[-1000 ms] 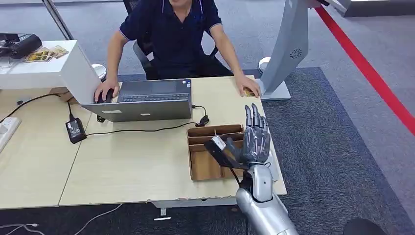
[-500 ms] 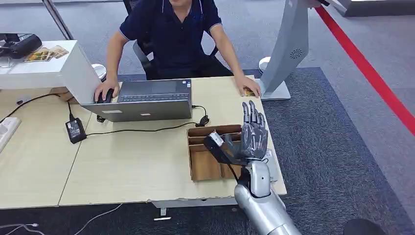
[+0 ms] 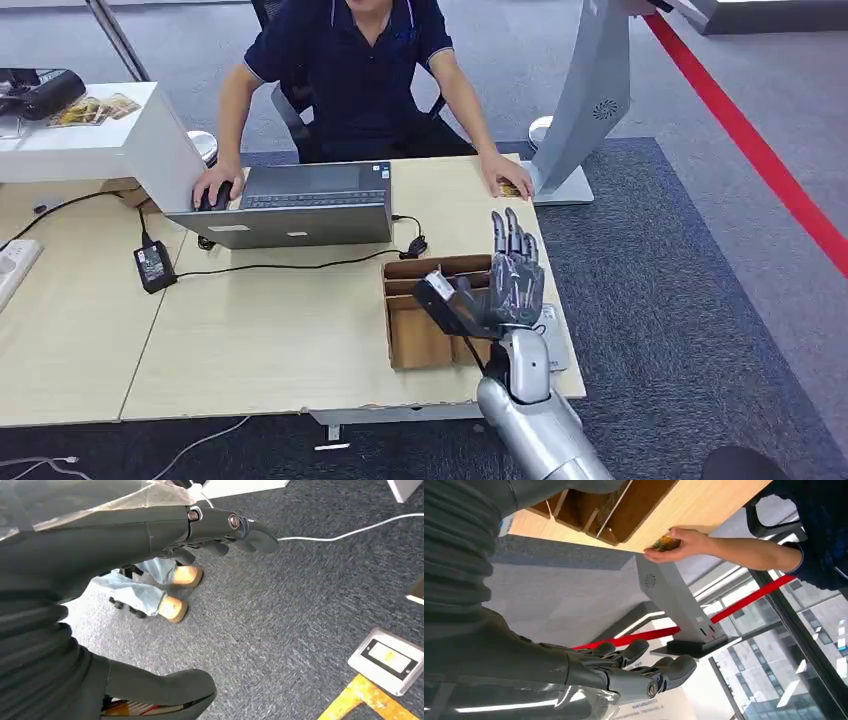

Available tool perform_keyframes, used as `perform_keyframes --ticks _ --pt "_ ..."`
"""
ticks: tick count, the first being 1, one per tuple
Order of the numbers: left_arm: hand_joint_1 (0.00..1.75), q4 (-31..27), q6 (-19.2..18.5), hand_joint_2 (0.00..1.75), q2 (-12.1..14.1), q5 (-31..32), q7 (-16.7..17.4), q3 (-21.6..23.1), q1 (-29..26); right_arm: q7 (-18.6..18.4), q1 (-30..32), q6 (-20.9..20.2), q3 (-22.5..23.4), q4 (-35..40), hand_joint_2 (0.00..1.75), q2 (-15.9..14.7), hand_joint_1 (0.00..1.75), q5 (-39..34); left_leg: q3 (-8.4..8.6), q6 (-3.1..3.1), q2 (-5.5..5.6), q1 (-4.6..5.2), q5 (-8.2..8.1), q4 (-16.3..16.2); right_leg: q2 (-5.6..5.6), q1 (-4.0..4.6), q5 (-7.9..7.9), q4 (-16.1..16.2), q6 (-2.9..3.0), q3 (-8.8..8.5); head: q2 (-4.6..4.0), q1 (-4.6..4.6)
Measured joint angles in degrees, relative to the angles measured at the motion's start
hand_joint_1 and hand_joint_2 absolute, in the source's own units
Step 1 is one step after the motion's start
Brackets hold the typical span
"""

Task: Pass the card to the sensor for recognition and then transmit it.

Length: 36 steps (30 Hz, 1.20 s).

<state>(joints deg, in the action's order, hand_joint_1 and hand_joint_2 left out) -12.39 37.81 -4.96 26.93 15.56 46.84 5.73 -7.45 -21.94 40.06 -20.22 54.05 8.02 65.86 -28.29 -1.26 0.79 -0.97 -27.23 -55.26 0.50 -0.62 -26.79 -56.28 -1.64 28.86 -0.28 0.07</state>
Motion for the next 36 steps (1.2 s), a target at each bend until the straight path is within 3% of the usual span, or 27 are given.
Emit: perform_keyframes --ticks 36 --pt "0.0 0.0 0.1 1.75 0.2 -1.0 -0.1 0.2 0.0 -1.3 1.0 0.0 0.2 -2.2 1.75 -2.4 0.0 0.5 0.01 0.0 -0.01 0.0 0.0 0.0 0.0 0.0 0.0 0.0 0.0 0.01 0.0 0.0"
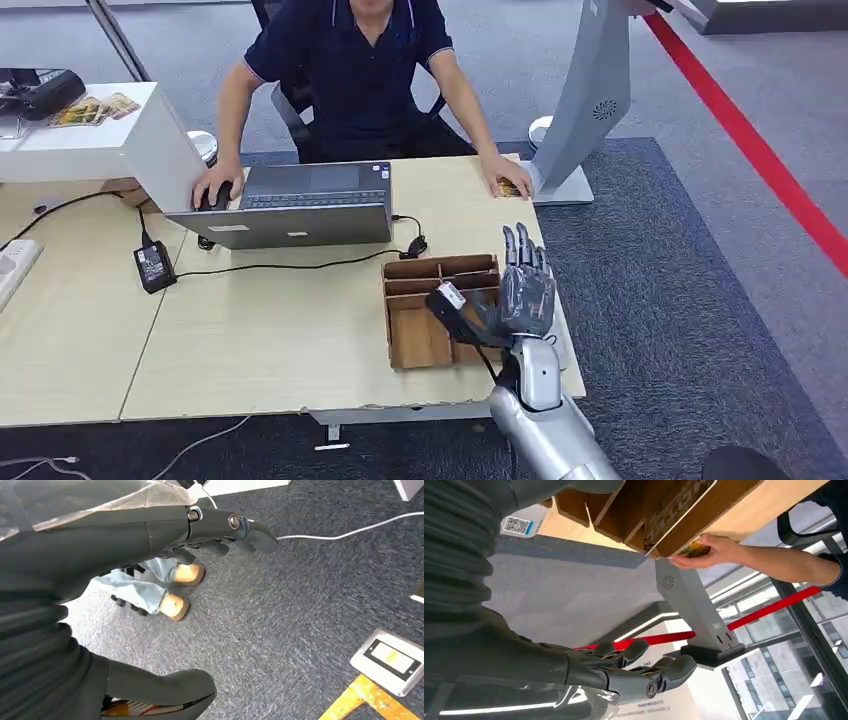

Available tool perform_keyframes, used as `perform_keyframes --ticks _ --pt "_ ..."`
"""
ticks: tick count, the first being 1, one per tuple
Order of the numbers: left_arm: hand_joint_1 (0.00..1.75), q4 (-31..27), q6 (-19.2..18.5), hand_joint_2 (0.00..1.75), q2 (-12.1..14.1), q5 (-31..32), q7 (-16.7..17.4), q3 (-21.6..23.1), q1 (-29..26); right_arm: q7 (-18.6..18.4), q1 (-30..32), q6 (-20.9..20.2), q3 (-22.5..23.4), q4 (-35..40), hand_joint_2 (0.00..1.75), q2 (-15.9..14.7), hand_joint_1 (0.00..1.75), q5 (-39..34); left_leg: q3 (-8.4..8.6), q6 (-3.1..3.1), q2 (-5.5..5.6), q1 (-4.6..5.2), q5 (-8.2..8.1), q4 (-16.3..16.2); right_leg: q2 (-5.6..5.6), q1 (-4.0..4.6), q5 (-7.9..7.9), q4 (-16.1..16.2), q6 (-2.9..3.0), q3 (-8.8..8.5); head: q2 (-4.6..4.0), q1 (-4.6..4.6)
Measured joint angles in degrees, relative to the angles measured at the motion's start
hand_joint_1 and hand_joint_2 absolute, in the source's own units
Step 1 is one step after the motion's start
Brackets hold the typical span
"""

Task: Pass the card to the sensor for recognition and then transmit it.

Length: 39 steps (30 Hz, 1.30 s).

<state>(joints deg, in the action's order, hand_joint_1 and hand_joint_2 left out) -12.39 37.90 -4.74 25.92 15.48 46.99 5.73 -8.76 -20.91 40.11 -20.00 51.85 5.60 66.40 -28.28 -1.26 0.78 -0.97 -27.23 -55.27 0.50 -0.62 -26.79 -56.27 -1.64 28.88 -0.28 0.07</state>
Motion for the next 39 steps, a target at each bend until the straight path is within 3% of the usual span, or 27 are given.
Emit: perform_keyframes --ticks 39 --pt "0.0 0.0 -0.3 1.75 0.1 0.5 -0.3 1.9 0.3 2.8 -1.9 0.0 0.6 0.5 1.75 2.3 0.0 2.1 -0.01 0.0 0.0 0.0 0.0 0.0 0.0 0.0 0.0 0.0 0.0 -0.01 0.0 0.0"
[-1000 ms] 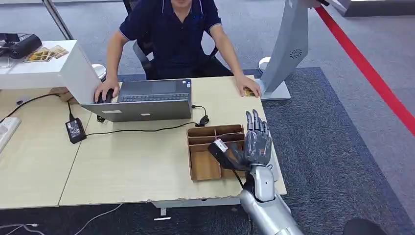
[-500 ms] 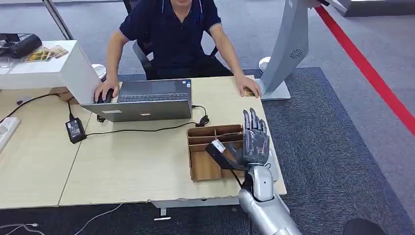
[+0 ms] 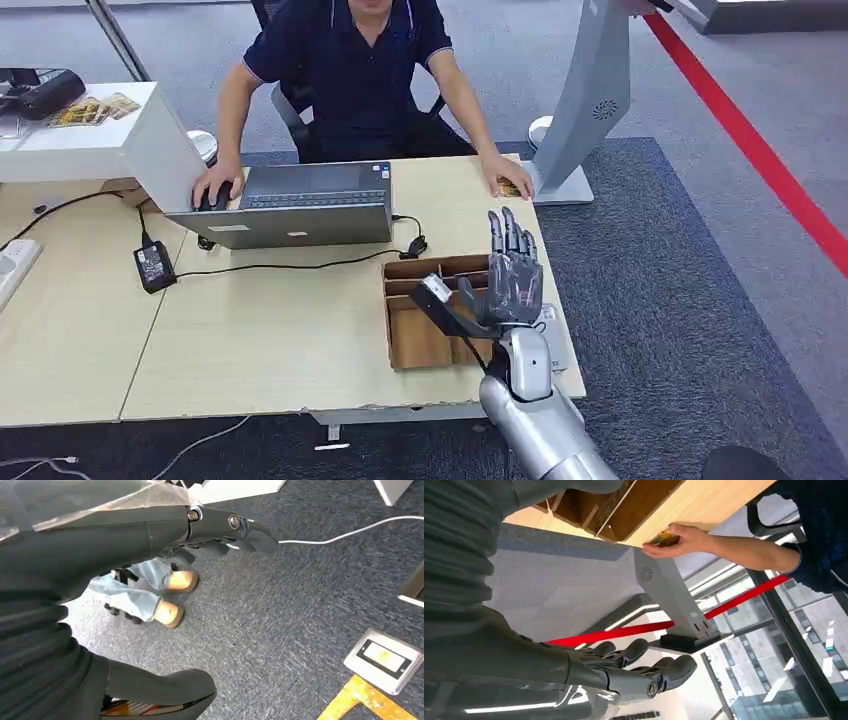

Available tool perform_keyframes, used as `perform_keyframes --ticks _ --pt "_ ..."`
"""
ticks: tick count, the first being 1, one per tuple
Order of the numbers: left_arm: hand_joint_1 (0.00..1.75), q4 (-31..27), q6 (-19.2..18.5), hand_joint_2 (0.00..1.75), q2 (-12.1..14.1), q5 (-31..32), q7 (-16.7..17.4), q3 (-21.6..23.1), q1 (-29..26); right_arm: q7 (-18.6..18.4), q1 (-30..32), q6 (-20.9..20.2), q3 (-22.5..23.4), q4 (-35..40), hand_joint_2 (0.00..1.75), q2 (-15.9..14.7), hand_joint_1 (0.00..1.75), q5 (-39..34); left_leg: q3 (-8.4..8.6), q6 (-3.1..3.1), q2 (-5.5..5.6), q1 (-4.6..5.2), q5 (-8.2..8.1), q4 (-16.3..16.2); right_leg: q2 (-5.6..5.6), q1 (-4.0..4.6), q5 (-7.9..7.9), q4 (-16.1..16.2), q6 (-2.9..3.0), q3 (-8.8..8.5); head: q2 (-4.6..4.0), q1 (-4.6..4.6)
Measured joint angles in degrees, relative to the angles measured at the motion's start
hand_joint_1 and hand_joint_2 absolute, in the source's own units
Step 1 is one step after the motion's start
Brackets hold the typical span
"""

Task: Pass the card to the sensor for recognition and then transmit it.

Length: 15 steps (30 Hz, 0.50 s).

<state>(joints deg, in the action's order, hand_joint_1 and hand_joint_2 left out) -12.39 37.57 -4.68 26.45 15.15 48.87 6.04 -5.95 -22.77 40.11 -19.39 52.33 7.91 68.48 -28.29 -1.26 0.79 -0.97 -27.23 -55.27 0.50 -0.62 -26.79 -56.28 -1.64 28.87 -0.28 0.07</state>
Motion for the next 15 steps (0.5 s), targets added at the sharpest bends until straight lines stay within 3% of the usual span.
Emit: perform_keyframes --ticks 15 --pt "0.0 0.0 -0.4 1.75 0.0 0.2 0.0 0.7 0.2 -1.0 -0.6 0.0 0.0 -0.1 1.75 0.1 0.0 -0.1 0.0 0.0 0.0 0.0 0.0 0.0 0.0 0.0 0.0 0.0 0.0 0.0 0.0 0.0"
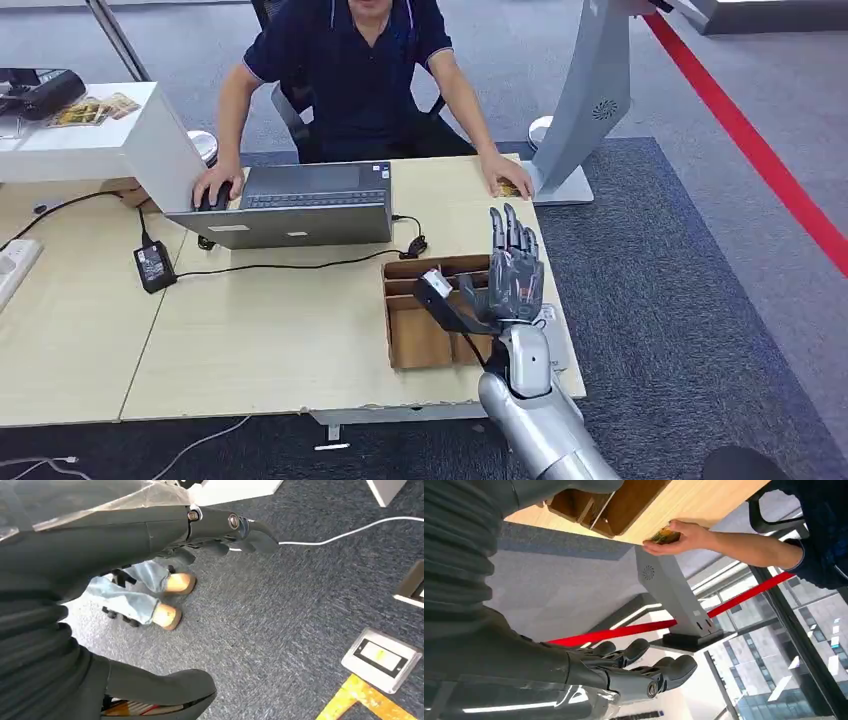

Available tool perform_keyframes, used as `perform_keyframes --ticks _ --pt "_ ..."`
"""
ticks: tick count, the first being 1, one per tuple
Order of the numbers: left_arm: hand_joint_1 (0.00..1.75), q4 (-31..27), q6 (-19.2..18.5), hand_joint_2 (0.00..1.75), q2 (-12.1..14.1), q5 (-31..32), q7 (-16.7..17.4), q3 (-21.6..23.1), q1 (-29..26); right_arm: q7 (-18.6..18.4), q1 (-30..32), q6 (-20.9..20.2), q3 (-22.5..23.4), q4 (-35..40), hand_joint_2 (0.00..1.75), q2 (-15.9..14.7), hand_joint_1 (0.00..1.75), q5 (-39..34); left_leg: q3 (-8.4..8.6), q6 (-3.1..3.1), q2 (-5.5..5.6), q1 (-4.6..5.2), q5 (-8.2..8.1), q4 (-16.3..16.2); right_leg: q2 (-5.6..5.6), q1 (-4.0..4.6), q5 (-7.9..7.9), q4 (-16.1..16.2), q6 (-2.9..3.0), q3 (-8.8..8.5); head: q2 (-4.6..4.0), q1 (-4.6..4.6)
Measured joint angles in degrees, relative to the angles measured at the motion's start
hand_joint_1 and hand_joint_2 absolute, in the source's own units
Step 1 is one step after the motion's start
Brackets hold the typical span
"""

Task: Pass the card to the sensor for recognition and then transmit it.

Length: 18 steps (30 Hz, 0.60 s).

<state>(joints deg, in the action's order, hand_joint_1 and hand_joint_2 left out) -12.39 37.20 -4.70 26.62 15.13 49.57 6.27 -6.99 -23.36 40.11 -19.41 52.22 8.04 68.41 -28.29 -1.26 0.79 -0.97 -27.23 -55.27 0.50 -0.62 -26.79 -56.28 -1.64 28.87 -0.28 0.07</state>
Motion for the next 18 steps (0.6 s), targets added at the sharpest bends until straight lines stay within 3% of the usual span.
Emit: perform_keyframes --ticks 18 --pt "0.0 0.0 0.0 1.75 0.0 0.0 0.0 0.1 0.0 -1.3 0.0 0.0 0.0 -0.9 1.75 -0.6 0.0 -0.8 0.0 0.0 0.0 0.0 0.0 0.0 0.0 0.0 0.0 0.0 0.0 0.01 0.0 0.0"
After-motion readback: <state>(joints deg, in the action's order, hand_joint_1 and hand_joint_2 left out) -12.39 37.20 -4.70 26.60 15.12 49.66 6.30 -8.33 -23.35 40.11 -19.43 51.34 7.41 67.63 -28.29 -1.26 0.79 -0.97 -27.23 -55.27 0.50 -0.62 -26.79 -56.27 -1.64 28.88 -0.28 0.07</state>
